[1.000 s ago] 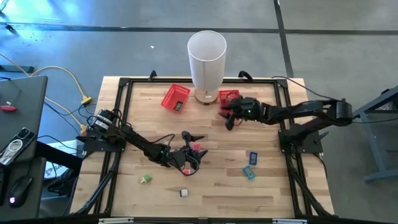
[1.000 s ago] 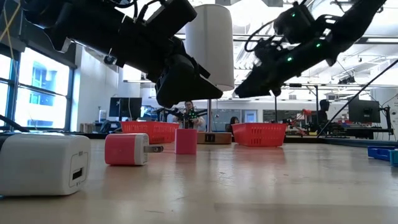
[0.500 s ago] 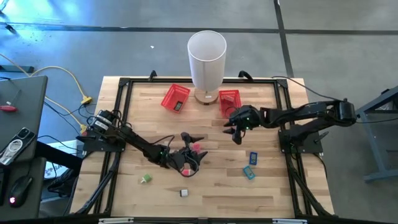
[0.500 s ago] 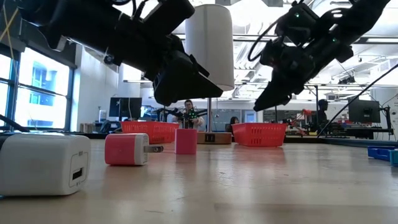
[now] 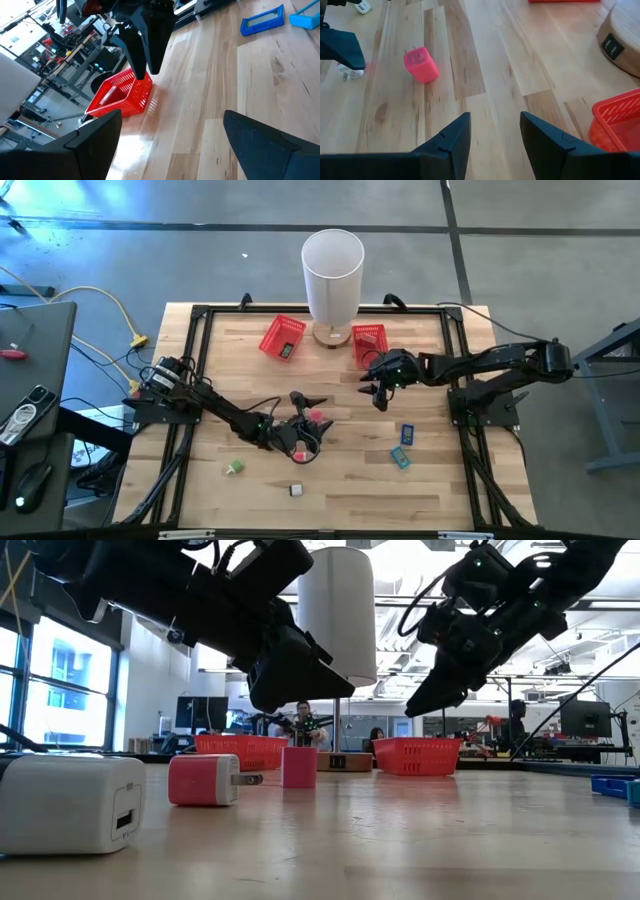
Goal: Sort adapters and digital timers
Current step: Put the dark blue digital timer into the left red bin
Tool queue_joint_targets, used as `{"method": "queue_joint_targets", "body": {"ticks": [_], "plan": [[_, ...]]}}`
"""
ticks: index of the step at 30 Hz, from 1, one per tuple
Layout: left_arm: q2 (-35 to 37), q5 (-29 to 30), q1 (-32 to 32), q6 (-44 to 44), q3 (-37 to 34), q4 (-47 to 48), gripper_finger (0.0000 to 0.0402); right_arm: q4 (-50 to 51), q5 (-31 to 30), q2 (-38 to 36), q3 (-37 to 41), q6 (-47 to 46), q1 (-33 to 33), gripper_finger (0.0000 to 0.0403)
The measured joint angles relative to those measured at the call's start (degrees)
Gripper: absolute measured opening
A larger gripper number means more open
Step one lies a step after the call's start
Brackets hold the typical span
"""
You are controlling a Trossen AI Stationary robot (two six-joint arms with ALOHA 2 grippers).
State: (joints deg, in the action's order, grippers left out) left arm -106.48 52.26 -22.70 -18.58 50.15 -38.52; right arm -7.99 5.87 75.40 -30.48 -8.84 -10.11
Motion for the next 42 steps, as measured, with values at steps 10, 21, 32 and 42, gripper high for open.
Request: {"method": "queue_joint_targets", "body": {"ticks": [10,21,32,42], "plan": [[0.0,-1.17,1.29,0.05,0.0,-0.02,0.0342,-0.31,-2.69,0.02,0.0,-0.35,0.0,0.0246],[0.02,7.37,-2.69,-12.87,0.02,-5.36,0.0342,0.3,0.11,-0.7,0.0,-0.34,0.0,0.0393],[0.63,10.33,-6.28,-13.64,0.04,-5.2,0.0323,6.73,-21.52,-14.62,-0.02,0.05,12.82,0.0385],[7.67,10.26,-9.03,-17.94,0.03,-5.22,0.0272,26.04,-34.83,-18.7,-7.72,-7.46,28.88,0.0386]]}}
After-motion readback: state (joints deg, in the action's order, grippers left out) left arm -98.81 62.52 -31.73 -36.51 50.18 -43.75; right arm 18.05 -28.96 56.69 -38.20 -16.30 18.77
